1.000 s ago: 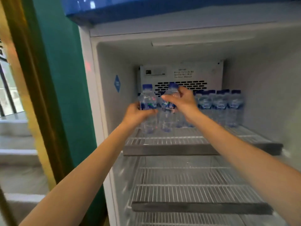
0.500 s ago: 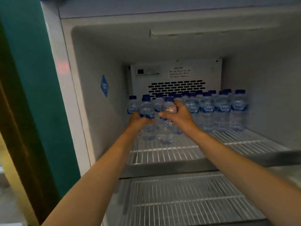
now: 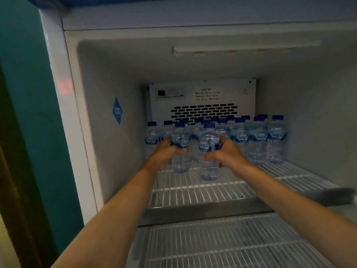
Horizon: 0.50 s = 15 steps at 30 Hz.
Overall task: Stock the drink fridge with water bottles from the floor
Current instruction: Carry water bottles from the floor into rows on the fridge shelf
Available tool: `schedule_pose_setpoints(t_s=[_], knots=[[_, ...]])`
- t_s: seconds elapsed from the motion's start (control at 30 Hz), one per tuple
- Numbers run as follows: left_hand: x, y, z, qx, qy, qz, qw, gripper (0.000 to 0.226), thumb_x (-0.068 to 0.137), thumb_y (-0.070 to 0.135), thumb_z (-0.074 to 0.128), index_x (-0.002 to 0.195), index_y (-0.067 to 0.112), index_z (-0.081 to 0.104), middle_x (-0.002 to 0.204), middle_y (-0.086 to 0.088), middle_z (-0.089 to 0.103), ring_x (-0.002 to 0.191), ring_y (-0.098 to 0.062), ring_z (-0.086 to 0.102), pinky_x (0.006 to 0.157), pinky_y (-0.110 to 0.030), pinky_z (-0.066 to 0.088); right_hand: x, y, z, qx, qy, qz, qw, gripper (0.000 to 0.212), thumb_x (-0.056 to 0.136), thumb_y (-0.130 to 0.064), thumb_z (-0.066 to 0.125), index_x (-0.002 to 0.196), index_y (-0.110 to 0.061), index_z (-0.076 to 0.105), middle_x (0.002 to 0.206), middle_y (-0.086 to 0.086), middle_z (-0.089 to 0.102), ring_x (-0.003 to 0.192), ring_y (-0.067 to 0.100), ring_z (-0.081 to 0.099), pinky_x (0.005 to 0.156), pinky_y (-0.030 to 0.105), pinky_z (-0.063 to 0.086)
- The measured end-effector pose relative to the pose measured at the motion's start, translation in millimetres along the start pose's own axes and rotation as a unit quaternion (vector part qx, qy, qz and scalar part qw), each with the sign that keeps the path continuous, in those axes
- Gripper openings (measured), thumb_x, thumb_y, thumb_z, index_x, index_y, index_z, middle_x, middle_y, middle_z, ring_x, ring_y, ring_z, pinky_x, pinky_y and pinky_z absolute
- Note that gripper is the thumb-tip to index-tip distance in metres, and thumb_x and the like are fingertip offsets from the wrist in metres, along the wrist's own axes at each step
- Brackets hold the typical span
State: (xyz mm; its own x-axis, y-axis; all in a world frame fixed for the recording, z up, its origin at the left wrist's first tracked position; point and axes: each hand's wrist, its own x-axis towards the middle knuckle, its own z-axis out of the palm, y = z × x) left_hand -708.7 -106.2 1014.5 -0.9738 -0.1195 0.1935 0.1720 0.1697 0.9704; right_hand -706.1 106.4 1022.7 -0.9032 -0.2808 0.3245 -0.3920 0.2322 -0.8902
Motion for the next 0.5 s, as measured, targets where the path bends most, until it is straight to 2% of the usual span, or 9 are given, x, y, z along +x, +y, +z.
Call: schedule_pose_setpoints(t_s=[0.1,0.17,0.3,0.4,0.5], knots=[[6,2,11,-0.016,-0.034,-0.003,0.999,0.075,0.069,0.015,0.082,0.135,0.023,0.047,0.129,0.001,0.061,0.119,-0.021,0.057,0.102,-0.048,0.043,3,4,-5,0.013,-0.009,0.028,0.999,0.052,0.071,-0.008,0.079,0.113,-0.021,0.050,0.104,-0.002,0.061,0.089,0.017,0.060,0.068,0.037,0.056],[9,3,18,-0.024,-0.040,0.009,0.999,0.067,0.076,0.004,0.075,0.135,0.015,0.047,0.130,-0.004,0.060,0.117,-0.021,0.058,0.100,-0.041,0.046,2,6,-10,0.018,-0.023,0.043,0.999,0.059,0.071,-0.009,0.077,0.120,-0.024,0.048,0.111,-0.003,0.060,0.100,0.022,0.060,0.075,0.044,0.058],[15,-1,19,-0.047,-0.037,0.009,0.998,0.071,0.072,0.002,0.077,0.135,0.013,0.047,0.129,-0.007,0.061,0.119,-0.024,0.057,0.106,-0.047,0.042,0,14,-17,0.062,-0.049,0.049,0.996,0.064,0.072,-0.008,0.076,0.123,-0.030,0.045,0.116,-0.002,0.058,0.106,0.022,0.058,0.078,0.046,0.057],[19,-4,17,-0.042,-0.022,0.002,0.999,0.066,0.078,-0.002,0.071,0.137,0.011,0.043,0.131,-0.009,0.059,0.122,-0.025,0.055,0.108,-0.049,0.040,0,16,-17,0.065,-0.054,0.033,0.996,0.061,0.073,-0.009,0.076,0.122,-0.030,0.045,0.117,-0.002,0.059,0.108,0.021,0.058,0.078,0.043,0.057],[19,-5,21,-0.025,0.018,0.015,0.999,0.066,0.081,-0.002,0.069,0.138,0.011,0.036,0.134,-0.010,0.054,0.121,-0.024,0.053,0.104,-0.043,0.043,-1,16,-15,0.041,-0.071,0.013,0.997,0.059,0.075,-0.013,0.076,0.124,-0.028,0.045,0.118,-0.002,0.060,0.108,0.021,0.059,0.078,0.042,0.057]])
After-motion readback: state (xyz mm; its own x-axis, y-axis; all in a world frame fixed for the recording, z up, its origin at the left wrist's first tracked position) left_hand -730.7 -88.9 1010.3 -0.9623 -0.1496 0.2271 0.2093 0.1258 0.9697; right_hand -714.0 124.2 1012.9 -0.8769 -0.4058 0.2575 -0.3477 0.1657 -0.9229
